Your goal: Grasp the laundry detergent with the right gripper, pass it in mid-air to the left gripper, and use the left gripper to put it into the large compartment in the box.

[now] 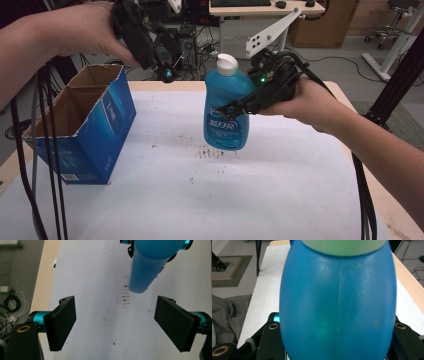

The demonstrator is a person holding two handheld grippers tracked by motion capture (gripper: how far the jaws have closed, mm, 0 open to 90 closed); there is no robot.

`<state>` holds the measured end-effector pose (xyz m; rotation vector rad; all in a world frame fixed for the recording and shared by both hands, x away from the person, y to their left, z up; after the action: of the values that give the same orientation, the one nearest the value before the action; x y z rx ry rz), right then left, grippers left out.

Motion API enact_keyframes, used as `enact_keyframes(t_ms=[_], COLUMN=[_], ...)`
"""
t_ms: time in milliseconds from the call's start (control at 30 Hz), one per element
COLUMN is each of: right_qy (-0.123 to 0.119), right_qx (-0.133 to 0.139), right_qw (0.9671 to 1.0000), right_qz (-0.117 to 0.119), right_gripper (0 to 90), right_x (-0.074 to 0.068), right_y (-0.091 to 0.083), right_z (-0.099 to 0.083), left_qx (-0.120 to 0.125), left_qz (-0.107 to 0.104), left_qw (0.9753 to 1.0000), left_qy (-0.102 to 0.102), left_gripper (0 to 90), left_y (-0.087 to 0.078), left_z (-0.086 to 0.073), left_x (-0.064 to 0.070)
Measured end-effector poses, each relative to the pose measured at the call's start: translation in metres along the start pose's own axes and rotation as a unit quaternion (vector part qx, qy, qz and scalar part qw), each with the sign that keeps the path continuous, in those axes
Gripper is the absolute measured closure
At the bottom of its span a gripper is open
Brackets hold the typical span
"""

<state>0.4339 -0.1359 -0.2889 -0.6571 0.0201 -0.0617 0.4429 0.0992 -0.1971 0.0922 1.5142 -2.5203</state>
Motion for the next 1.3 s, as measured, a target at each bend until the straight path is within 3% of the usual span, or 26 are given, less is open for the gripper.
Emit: enact_keyframes(t_ms=[233, 367, 533, 900, 1100, 1300], right_qy=[-0.011, -0.024, -0.034, -0.042, -0.045, -0.045], right_qx=[-0.005, -0.009, -0.013, -0.015, -0.015, -0.018], right_qw=[0.9998, 0.9991, 0.9985, 0.9975, 0.9973, 0.9973], right_qz=[0.019, 0.032, 0.041, 0.055, 0.055, 0.056], right_gripper=[44.0, 44.0, 44.0, 44.0, 44.0, 44.0], right_x=[0.001, 0.000, -0.001, 0.000, -0.001, -0.001], right_y=[0.009, 0.015, 0.020, 0.025, 0.027, 0.026], right_z=[0.010, 0.018, 0.023, 0.035, 0.037, 0.037], left_qx=[0.004, -0.006, -0.008, -0.033, -0.045, -0.048], left_qz=[-0.014, -0.026, -0.035, -0.040, -0.039, -0.039], left_qw=[0.9996, 0.9983, 0.9971, 0.9956, 0.9957, 0.9957], left_qy=[0.026, 0.053, 0.067, 0.079, 0.070, 0.070], left_gripper=[17.9, 17.9, 17.9, 18.0, 18.4, 26.7], left_y=[-0.002, 0.004, 0.008, 0.017, 0.020, 0.020], left_z=[0.015, 0.027, 0.035, 0.041, 0.040, 0.042], left_x=[0.012, 0.020, 0.025, 0.034, 0.034, 0.034])
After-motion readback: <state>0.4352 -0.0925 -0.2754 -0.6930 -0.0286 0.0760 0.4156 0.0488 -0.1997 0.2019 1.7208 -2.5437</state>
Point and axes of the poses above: each handheld gripper's, and its own axes: y roughly forward along the jaws, z roughly out of its top, x roughly to its right, the point moved 1 cm from there along y, roughly forward along the jaws, and after that the axes turned 1 degree about -x, right-handed, at the moved point
